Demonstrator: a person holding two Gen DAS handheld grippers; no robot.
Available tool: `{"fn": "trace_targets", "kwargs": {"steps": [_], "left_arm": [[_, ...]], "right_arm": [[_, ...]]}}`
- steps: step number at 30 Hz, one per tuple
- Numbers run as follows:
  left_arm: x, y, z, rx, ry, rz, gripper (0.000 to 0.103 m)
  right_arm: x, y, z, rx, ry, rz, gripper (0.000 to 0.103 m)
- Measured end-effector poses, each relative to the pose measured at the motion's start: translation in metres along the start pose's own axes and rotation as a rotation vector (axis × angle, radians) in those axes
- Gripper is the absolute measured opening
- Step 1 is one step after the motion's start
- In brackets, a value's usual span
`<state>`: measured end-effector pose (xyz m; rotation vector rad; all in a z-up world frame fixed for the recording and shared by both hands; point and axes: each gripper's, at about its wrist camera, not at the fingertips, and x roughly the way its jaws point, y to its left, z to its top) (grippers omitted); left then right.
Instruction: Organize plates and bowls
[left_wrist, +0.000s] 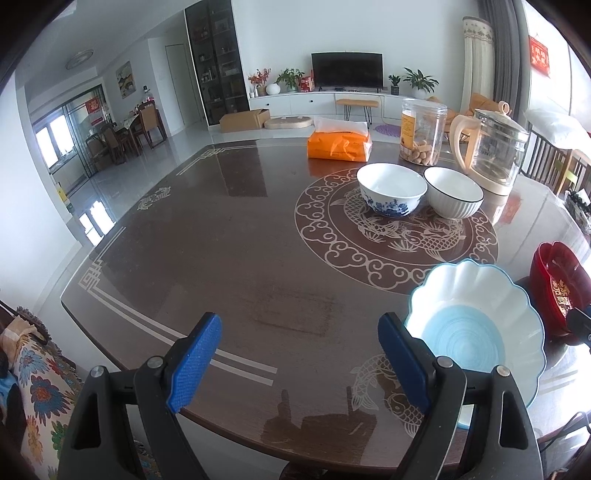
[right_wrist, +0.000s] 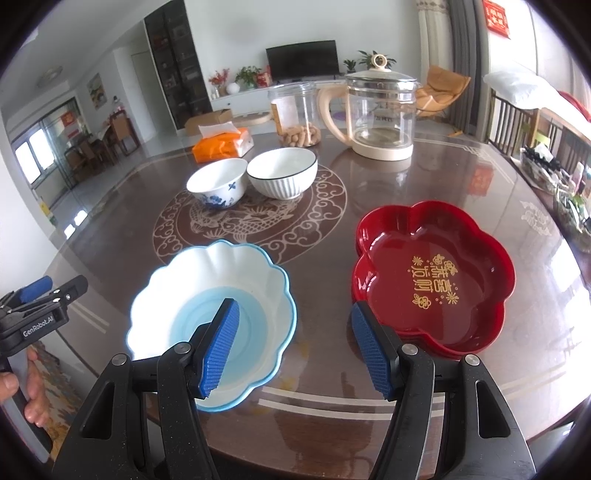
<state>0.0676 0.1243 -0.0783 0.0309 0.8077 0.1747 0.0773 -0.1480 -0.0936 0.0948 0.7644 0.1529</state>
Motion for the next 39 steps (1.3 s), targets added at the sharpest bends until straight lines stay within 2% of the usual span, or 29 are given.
{"fn": "trace_targets", "kwargs": {"steps": [11,14,19,22,25,32,36,39], "left_arm": [[0.001,0.001,-0.001,-0.002,0.005,0.000,0.086],[0.005,0.004,-0.001,-0.021,0.033,-0.042,0.086],[0.029,0.020,-0.001,-0.099,0.128,-0.153,0.086],[0.044,0.029,-0.002,-0.123,0.167,-0.179,0.086],[0.052,0.034,-0.002,-0.123,0.181,-0.179,0.086],[0.055,0.034,0.001,-0.069,0.156,-0.132,0.086],[0.070,0.034,0.015,-0.065,0.179,-0.171,0.086],[0.085,0.036,0.046,-0.074,0.174,-0.225,0.086]], "right_arm": [[0.004,0.003,-0.003,-0.006,0.014,0.001,0.067],[0.004,0.003,-0.003,-0.006,0.016,0.002,0.067],[0.006,0.006,-0.001,-0.021,0.016,-0.003,0.067],[0.009,0.010,0.005,-0.028,0.027,0.007,0.067],[0.014,0.017,0.013,-0.043,0.039,0.020,0.067],[0.025,0.039,0.026,-0.077,0.050,0.054,0.067],[0.034,0.050,0.037,-0.091,0.063,0.076,0.067],[0.044,0.053,0.059,-0.062,0.073,0.120,0.067]]}}
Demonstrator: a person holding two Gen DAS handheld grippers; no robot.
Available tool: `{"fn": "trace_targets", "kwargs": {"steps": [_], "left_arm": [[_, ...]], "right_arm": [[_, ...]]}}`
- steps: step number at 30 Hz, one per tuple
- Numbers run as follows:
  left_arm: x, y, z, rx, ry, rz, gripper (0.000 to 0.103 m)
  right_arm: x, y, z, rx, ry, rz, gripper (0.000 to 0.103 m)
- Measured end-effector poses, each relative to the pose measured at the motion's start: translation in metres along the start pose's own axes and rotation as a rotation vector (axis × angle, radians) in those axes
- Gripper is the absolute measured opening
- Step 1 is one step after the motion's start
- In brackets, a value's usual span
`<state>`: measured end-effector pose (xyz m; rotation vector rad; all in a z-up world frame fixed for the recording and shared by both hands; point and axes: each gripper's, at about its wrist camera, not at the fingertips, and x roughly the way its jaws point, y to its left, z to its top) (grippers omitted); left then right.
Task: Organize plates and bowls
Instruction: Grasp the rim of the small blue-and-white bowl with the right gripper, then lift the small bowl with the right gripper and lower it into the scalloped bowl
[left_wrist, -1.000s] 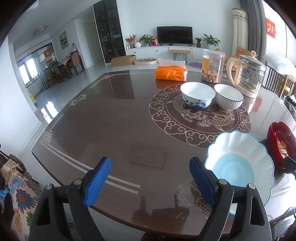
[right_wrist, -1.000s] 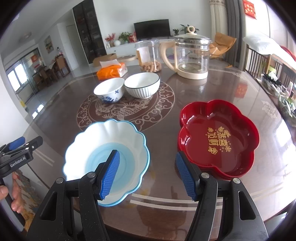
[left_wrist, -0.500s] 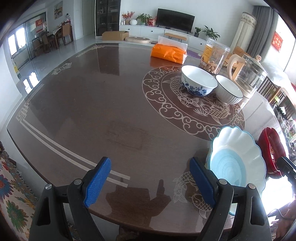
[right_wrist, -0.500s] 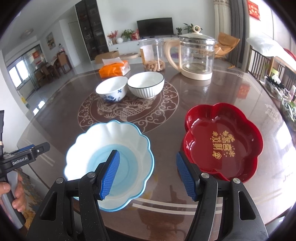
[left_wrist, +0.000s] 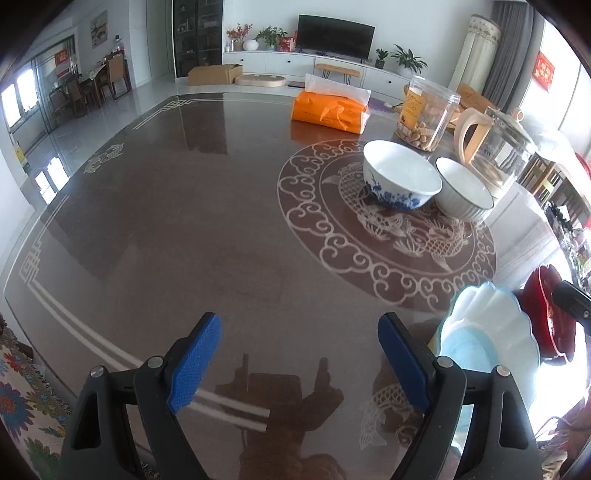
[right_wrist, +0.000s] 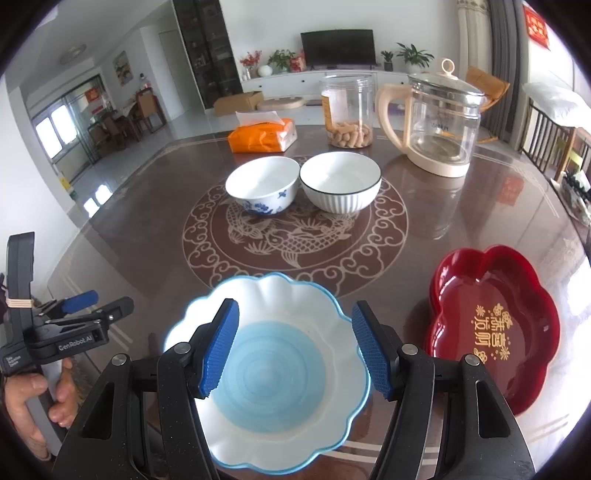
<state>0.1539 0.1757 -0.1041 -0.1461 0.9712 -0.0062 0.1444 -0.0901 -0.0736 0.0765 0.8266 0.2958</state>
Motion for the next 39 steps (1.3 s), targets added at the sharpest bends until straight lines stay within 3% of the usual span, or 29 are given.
{"fn": "trace_targets", "kwargs": {"steps": [5,9,12,14,16,17,20,22,24,28,33,39], "left_arm": [[0.033,-0.003,0.080,-0.017,-0.002,-0.062,0.086],[0.068,-0.019,0.134,-0.007,0.027,-0.109,0.086],[0.096,-0.033,0.161,0.016,0.063,-0.099,0.085],[0.113,-0.039,0.171,0.016,0.085,-0.103,0.080],[0.130,-0.044,0.180,0.013,0.111,-0.113,0.072],[0.137,-0.048,0.182,0.019,0.127,-0.115,0.071],[0.156,-0.061,0.188,0.066,0.165,-0.111,0.054],[0.166,-0.066,0.188,0.079,0.193,-0.125,0.035],[0.172,-0.067,0.188,0.077,0.209,-0.141,0.031],[0.176,-0.069,0.185,0.070,0.222,-0.188,0.013],[0.175,-0.060,0.178,0.024,0.246,-0.223,0.009],[0.138,-0.049,0.148,0.002,0.240,-0.226,0.008]], "right_arm": [[0.040,-0.014,0.054,0.158,0.046,0.086,0.067],[0.097,-0.026,0.081,0.320,0.152,0.152,0.067],[0.131,-0.027,0.093,0.380,0.205,0.168,0.059],[0.148,-0.026,0.098,0.407,0.225,0.174,0.052],[0.161,-0.024,0.102,0.417,0.235,0.164,0.052],[0.167,-0.022,0.104,0.417,0.238,0.155,0.052],[0.184,-0.019,0.108,0.414,0.248,0.144,0.052],[0.192,-0.016,0.110,0.411,0.247,0.133,0.052],[0.198,-0.014,0.111,0.406,0.250,0.119,0.052],[0.208,-0.014,0.111,0.402,0.253,0.106,0.050],[0.208,-0.022,0.107,0.423,0.253,0.098,0.031],[0.185,-0.018,0.104,0.365,0.240,0.102,0.021]]}}
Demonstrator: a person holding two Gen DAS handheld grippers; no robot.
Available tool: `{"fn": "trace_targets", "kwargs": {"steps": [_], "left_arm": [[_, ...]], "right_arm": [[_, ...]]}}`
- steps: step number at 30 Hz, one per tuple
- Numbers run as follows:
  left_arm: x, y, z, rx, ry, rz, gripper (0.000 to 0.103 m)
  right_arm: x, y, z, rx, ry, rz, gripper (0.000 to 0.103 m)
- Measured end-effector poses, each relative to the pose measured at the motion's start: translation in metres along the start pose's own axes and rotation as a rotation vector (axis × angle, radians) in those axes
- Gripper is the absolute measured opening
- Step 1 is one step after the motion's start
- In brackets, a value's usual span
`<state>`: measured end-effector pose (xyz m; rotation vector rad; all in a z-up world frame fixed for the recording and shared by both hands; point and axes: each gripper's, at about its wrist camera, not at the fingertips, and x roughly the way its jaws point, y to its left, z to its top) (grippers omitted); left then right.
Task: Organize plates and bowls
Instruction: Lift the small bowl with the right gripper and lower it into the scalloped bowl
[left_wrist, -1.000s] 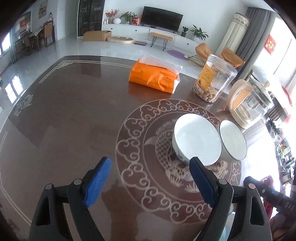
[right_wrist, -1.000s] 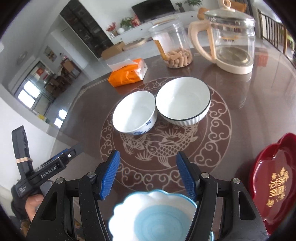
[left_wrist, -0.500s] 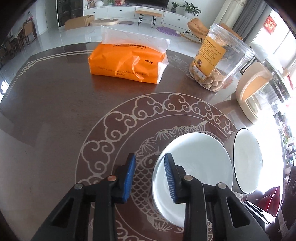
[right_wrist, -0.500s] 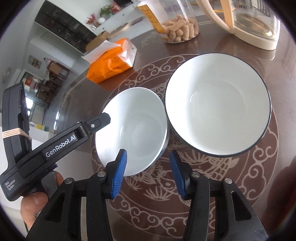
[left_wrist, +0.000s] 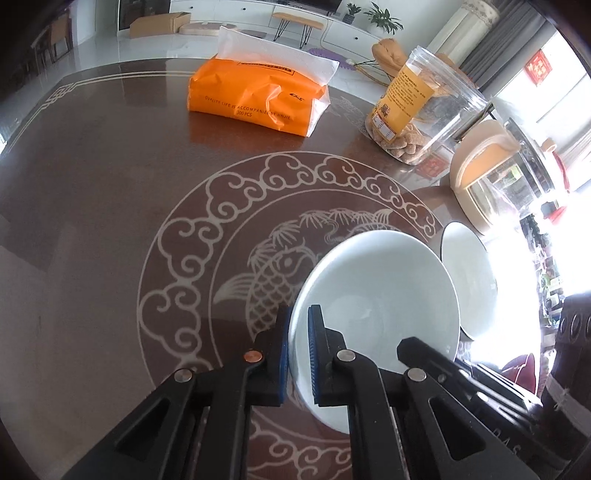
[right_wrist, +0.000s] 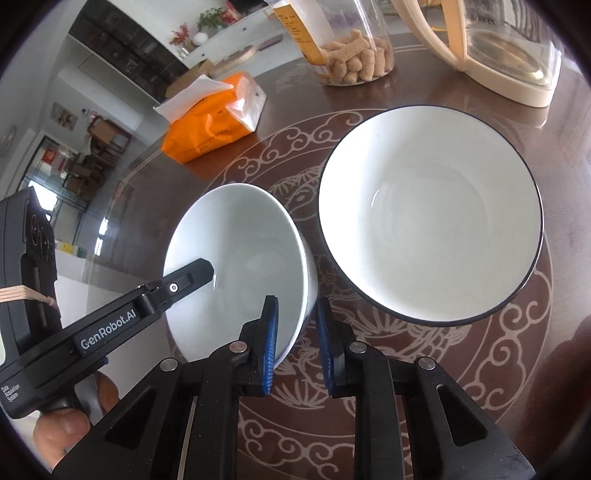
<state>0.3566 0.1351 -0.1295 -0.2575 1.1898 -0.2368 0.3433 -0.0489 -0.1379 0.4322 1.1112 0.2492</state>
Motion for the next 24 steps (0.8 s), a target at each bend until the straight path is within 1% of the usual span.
{"fn": "trace_targets", "kwargs": {"steps": [3,6,8,11,14,17,20,24], "left_arm": [[-0.026,-0.004,-0.027,-0.011,-0.006,-0.009,0.008],[-0.057,-0.017,-0.060,-0.001,-0.024,-0.011,0.008],[-0.077,-0.030,-0.084,0.017,-0.036,-0.011,0.008],[-0.095,-0.049,-0.121,0.026,-0.039,-0.036,0.009],[-0.098,-0.063,-0.154,0.029,-0.027,-0.053,0.009],[-0.093,-0.074,-0.184,0.034,-0.007,-0.051,0.009],[-0.082,-0.077,-0.203,0.027,0.024,-0.047,0.009],[-0.069,-0.078,-0.216,0.030,0.054,-0.020,0.009]], "right_arm": [[-0.020,0.002,-0.009,-0.017,0.009,0.038,0.021],[-0.051,0.004,-0.023,-0.049,0.009,0.073,0.020],[-0.076,0.006,-0.036,-0.084,0.010,0.089,0.020],[-0.110,0.000,-0.060,-0.117,0.017,0.096,0.020],[-0.132,-0.017,-0.087,-0.106,0.038,0.098,0.020],[-0.142,-0.032,-0.113,-0.099,0.066,0.075,0.020],[-0.139,-0.045,-0.132,-0.089,0.097,0.051,0.020],[-0.125,-0.060,-0.147,-0.056,0.147,0.036,0.020]]}}
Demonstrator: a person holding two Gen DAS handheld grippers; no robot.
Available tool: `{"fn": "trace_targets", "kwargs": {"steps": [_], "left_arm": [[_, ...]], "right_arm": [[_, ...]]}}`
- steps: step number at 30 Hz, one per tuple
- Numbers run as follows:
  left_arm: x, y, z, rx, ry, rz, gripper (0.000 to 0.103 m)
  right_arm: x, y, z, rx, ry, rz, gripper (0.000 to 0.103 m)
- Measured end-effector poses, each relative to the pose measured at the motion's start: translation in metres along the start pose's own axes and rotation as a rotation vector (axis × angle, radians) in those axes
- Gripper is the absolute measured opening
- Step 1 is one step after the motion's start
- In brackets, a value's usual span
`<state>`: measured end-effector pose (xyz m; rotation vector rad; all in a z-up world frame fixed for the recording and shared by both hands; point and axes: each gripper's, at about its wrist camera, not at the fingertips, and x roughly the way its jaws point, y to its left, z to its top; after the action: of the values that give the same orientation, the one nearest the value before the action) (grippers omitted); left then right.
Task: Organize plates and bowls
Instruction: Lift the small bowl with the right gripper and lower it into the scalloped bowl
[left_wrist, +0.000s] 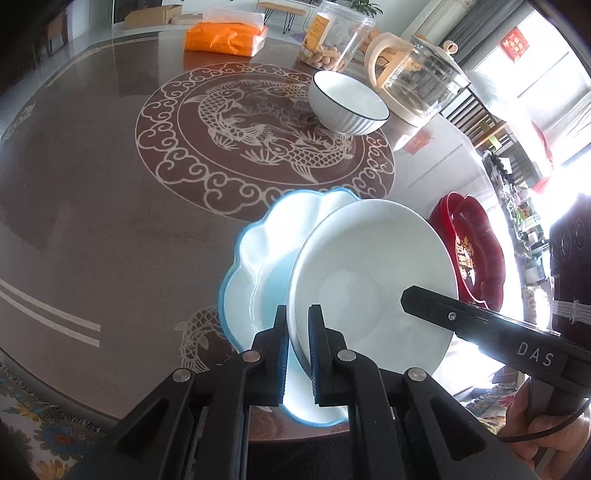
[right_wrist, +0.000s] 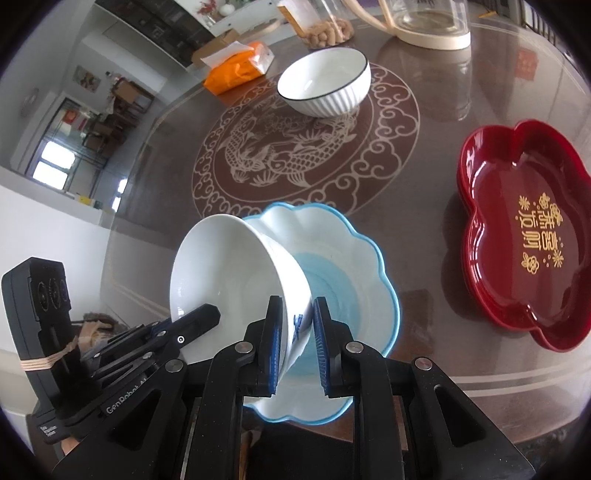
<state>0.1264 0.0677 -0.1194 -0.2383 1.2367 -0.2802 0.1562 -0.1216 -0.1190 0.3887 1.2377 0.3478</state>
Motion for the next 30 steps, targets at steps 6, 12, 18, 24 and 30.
{"fn": "trace_targets", "kwargs": {"steps": [6,12,18,24,30], "left_arm": [[0.011,0.000,-0.007,0.007,0.025,0.018,0.009],[0.020,-0.002,-0.006,0.023,0.038,0.026,0.009],[0.018,-0.005,-0.002,0.035,0.015,0.039,0.010],[0.010,-0.008,0.001,0.049,-0.031,0.049,0.011],[-0.022,-0.014,-0.002,0.077,-0.171,0.122,0.029]], "right_arm": [[0.018,-0.012,-0.007,0.035,0.031,-0.008,0.020],[0.022,-0.018,-0.005,0.044,0.020,-0.008,0.020],[0.023,-0.021,-0.006,0.038,0.009,-0.004,0.020],[0.014,-0.022,-0.004,0.004,-0.059,-0.002,0.036],[-0.007,-0.018,-0.007,-0.033,-0.140,0.001,0.055]]}}
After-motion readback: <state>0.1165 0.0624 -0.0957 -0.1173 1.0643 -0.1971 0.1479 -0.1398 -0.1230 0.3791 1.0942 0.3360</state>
